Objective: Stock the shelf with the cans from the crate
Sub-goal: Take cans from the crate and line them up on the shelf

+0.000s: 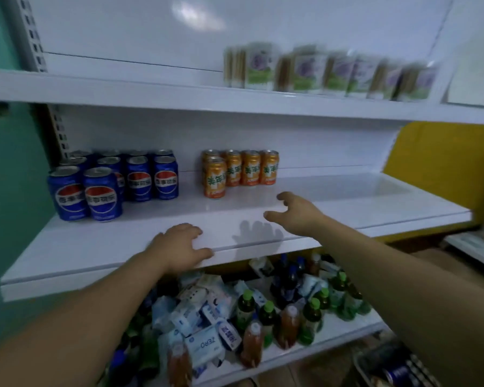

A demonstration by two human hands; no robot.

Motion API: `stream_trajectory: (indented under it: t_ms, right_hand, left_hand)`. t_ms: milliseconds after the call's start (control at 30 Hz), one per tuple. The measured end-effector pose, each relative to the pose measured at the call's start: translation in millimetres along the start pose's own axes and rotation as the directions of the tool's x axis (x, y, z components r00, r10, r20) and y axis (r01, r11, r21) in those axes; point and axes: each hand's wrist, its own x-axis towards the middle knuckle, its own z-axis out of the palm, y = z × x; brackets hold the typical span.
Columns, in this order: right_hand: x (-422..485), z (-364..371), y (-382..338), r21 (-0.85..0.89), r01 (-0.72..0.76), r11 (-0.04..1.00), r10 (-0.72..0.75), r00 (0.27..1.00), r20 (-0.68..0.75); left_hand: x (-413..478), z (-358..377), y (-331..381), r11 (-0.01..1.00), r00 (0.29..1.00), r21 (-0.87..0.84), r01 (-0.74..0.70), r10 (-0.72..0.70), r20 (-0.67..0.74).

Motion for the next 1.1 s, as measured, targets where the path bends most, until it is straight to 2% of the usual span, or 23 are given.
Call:
stream_trajectory:
  t_ms: [67, 167, 333, 467, 600, 733, 867, 1100]
  right_hand:
    - [-22, -20, 39, -0.002, -0.081, 0.997, 0.081, 0.996, -0.033]
    - [-61, -46, 96, 0.004, -0.208, 0.978, 0.208, 0.976, -0.071]
    - [-133, -76, 190, 0.022, -0.409, 0.912, 0.407, 0.899, -0.160]
    - [-193, -83, 264, 0.078, -0.575, 0.815, 0.578, 0.795, -0.182]
    - [-244, -79, 326, 0.136, -0.699, 0.703, 0.711, 0.683, -0.165]
    - [-274, -67, 384, 0.146, -0.776, 0.614, 0.790, 0.599, -0.134]
    - [-281, -44, 446, 0.219, -0.828, 0.517, 0.850, 0.526, -0.019]
    - [-270, 13, 569, 0.200, -0.874, 0.443, 0.864, 0.475, 0.165]
  left_hand:
    - [5, 18, 64, 0.983, 0.983, -0.029, -0.179, 0.180, 0.024]
    - [6, 53, 152, 0.909, 0.907, -0.029, -0.416, 0.417, 0.065]
    - [-7, 123, 270, 0.789, 0.756, -0.027, -0.613, 0.596, 0.270]
    - [-16, 175, 335, 0.732, 0.636, -0.076, -0.677, 0.634, 0.439]
    - [-20, 223, 382, 0.704, 0.554, -0.128, -0.699, 0.646, 0.526]
    - [-16, 279, 415, 0.717, 0.514, -0.141, -0.683, 0.609, 0.604]
    - [-3, 336, 443, 0.729, 0.475, -0.156, -0.667, 0.577, 0.665]
    - [48, 453, 491, 0.778, 0.425, -0.216, -0.590, 0.526, 0.737]
